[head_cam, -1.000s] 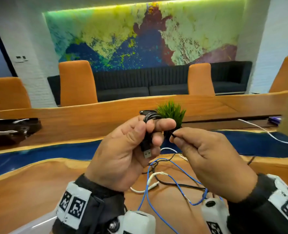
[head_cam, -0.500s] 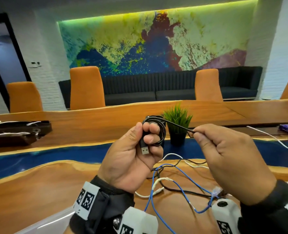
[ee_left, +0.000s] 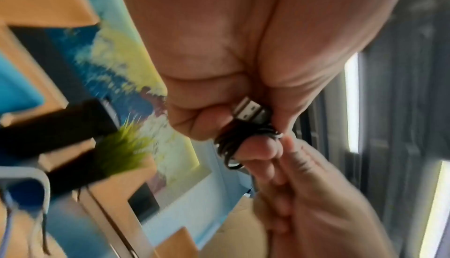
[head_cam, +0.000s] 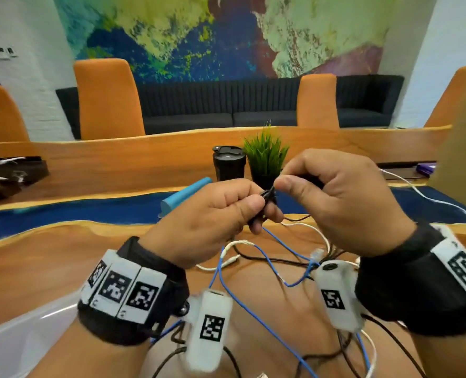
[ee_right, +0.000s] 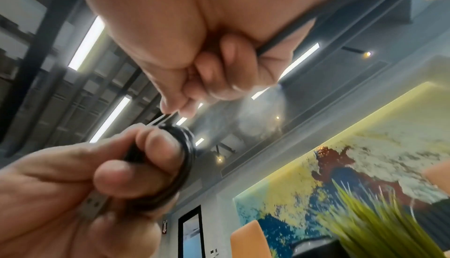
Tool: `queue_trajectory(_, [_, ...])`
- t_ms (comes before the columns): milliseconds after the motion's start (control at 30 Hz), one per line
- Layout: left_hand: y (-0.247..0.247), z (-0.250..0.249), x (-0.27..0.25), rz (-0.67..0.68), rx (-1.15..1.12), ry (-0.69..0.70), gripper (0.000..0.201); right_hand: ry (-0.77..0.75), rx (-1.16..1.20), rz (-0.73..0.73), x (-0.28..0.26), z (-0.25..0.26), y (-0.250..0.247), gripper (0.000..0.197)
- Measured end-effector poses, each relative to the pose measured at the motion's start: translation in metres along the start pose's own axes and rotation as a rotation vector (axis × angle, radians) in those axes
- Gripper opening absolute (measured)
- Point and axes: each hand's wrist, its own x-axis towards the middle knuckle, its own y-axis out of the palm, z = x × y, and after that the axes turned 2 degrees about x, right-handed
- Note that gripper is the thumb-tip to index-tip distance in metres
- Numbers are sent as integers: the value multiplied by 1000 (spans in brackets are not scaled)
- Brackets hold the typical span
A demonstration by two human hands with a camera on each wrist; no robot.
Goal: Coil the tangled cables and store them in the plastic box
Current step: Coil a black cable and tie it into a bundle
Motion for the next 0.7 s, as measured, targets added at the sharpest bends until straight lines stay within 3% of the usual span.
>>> queue_trajectory(133, [-4, 1, -2, 38, -524, -67, 12, 91, 79, -82, -3, -12, 15, 15])
queue_trajectory(333, [-11, -5, 0, -6, -915, -12, 20, 217, 64, -14, -5, -24, 25, 15])
queue_trajectory(533, [-10, -13, 2, -88, -998, -43, 15, 328, 135, 57, -5, -23, 26, 21])
queue_trajectory(700, [-8, -12, 5, -277, -803, -6, 14, 416, 91, 150, -5, -23, 22, 24])
